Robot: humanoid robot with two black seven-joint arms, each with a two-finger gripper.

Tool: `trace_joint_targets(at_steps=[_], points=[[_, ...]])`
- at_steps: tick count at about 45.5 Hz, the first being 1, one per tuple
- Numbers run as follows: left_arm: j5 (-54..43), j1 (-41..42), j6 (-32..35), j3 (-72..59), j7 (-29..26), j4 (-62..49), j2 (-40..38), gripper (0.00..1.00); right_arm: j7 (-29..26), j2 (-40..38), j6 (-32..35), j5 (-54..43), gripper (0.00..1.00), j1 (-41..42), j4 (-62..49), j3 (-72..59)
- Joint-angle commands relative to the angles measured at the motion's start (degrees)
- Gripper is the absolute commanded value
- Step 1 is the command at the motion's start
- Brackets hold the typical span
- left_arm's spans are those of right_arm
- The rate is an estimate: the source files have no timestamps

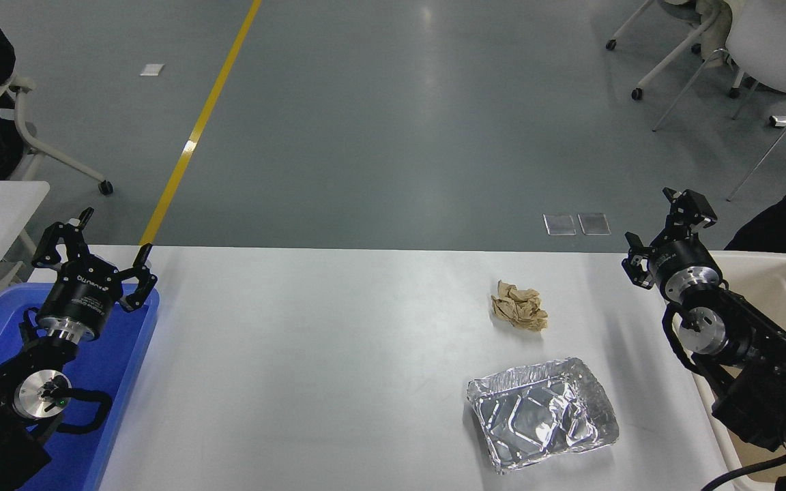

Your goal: Clean the table surface

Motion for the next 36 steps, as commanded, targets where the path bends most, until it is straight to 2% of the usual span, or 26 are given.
trace_joint_targets(at_steps=[1, 11, 17, 22, 30, 36], points=[[0.0, 0.0, 0.0, 0.0, 0.0, 0.0, 0.0, 1.0, -0.02, -7.23, -0.05, 0.52, 0.97, 4.9, 0.12, -9.67], [0.0, 0.0, 0.0, 0.0, 0.0, 0.0, 0.0, 1.0, -0.11, -14.53, 0.65, 2.54, 0.98, 10.97, 1.09, -26.54], [0.0, 0.0, 0.0, 0.0, 0.0, 0.0, 0.0, 1.0, -0.11, -16.9, 7.92, 3.51, 0.98, 13.87, 1.44, -33.49], [0.0, 0.0, 0.0, 0.0, 0.0, 0.0, 0.0, 1.0, -0.11, -18.13, 11.02, 3.34, 0.98, 14.93, 1.18, -34.02], [0.0, 0.0, 0.0, 0.0, 0.0, 0.0, 0.0, 1.0, -0.02, -22.26, 15.85, -1.49, 0.98, 19.49, 1.35, -38.14], [0.0, 0.0, 0.0, 0.0, 0.0, 0.0, 0.0, 1.0, -0.02, -22.8, 17.0, -9.75, 0.97, 26.61, 1.44, -52.02]])
